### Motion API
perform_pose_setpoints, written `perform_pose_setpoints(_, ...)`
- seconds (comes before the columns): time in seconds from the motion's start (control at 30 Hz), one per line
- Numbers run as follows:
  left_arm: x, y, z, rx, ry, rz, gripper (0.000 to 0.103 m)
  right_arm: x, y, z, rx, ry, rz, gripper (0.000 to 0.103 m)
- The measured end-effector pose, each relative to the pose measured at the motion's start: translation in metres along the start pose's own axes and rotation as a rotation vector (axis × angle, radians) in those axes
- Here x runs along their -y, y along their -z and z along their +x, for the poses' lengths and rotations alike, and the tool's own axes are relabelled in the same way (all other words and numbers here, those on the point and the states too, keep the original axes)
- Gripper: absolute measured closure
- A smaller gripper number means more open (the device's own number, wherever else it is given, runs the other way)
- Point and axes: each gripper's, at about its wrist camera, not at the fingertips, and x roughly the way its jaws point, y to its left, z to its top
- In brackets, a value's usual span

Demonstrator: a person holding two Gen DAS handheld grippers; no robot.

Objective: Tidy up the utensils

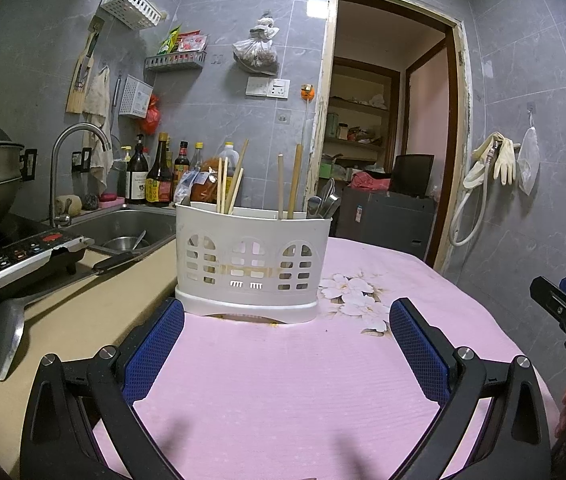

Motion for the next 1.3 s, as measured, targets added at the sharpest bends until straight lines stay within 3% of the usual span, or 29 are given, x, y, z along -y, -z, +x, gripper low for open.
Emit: perform_pose_setpoints(1.3, 0.0057, 0.0001, 0.0071, -0.015, -0.022, 0.027, 0.002, -0.0012, 0.0012, 0.0004, -0.004, 0.000, 0.002, 0.000)
